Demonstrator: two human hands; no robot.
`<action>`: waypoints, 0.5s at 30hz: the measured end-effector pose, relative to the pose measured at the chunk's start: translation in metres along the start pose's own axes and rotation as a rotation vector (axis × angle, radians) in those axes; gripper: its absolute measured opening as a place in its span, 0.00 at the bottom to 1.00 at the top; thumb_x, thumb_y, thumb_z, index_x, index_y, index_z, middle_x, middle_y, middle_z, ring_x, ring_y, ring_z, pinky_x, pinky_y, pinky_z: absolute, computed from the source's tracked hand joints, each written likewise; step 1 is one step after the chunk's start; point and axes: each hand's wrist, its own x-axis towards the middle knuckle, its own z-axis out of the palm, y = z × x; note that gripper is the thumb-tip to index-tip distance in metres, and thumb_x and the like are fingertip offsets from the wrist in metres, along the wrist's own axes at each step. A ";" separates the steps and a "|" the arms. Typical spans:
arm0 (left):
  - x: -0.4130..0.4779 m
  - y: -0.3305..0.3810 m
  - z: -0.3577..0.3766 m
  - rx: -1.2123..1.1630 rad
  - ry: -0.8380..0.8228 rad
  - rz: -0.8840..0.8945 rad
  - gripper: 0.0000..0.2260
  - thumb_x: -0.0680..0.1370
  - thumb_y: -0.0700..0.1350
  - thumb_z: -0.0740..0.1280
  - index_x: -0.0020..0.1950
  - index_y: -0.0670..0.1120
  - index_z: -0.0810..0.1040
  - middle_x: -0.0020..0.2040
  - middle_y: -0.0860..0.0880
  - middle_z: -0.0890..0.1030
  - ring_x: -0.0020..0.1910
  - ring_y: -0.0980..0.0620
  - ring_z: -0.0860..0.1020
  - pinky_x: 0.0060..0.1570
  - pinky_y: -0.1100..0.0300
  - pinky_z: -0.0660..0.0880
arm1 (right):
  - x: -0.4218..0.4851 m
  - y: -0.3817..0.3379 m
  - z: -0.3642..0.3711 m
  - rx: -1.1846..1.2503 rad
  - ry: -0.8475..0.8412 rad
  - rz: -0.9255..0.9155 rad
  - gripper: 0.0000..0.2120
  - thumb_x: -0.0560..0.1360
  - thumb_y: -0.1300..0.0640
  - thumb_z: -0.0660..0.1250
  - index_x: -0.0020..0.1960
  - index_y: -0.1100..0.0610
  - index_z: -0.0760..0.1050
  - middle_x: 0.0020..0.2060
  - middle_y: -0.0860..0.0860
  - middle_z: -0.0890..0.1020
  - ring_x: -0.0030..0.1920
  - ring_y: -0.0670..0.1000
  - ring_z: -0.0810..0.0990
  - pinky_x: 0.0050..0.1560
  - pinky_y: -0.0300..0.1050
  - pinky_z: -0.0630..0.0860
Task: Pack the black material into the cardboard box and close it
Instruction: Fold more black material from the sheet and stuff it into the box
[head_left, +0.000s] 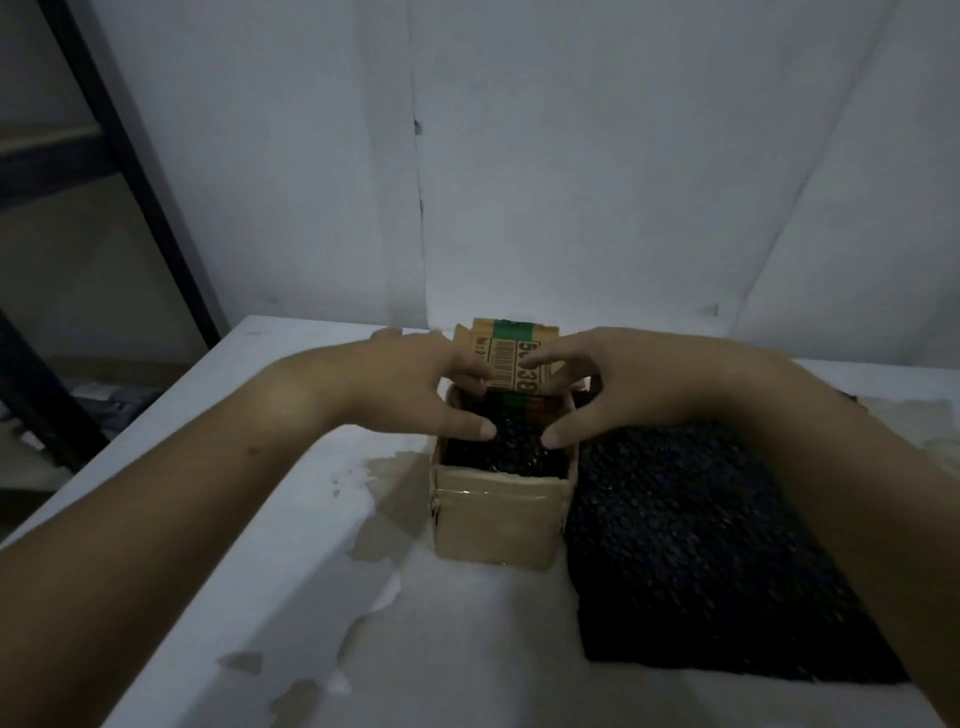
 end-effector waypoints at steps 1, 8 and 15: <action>-0.006 0.003 -0.002 -0.017 0.061 0.025 0.30 0.75 0.63 0.68 0.75 0.58 0.68 0.67 0.62 0.77 0.64 0.61 0.70 0.67 0.58 0.61 | -0.009 0.008 -0.001 0.008 0.044 -0.014 0.44 0.61 0.33 0.75 0.73 0.38 0.64 0.63 0.39 0.78 0.64 0.42 0.75 0.69 0.49 0.69; -0.026 0.078 0.050 -0.269 0.472 0.413 0.16 0.75 0.53 0.71 0.63 0.56 0.79 0.58 0.61 0.80 0.58 0.64 0.75 0.62 0.58 0.72 | -0.082 0.068 0.040 0.146 0.155 0.074 0.37 0.65 0.31 0.72 0.71 0.31 0.62 0.67 0.33 0.72 0.66 0.33 0.69 0.69 0.41 0.66; 0.015 0.132 0.152 -0.393 0.326 0.317 0.13 0.82 0.47 0.63 0.65 0.48 0.76 0.65 0.52 0.75 0.63 0.53 0.74 0.63 0.55 0.73 | -0.121 0.126 0.102 0.119 0.416 0.300 0.30 0.74 0.41 0.69 0.73 0.43 0.67 0.72 0.43 0.70 0.74 0.46 0.64 0.73 0.45 0.63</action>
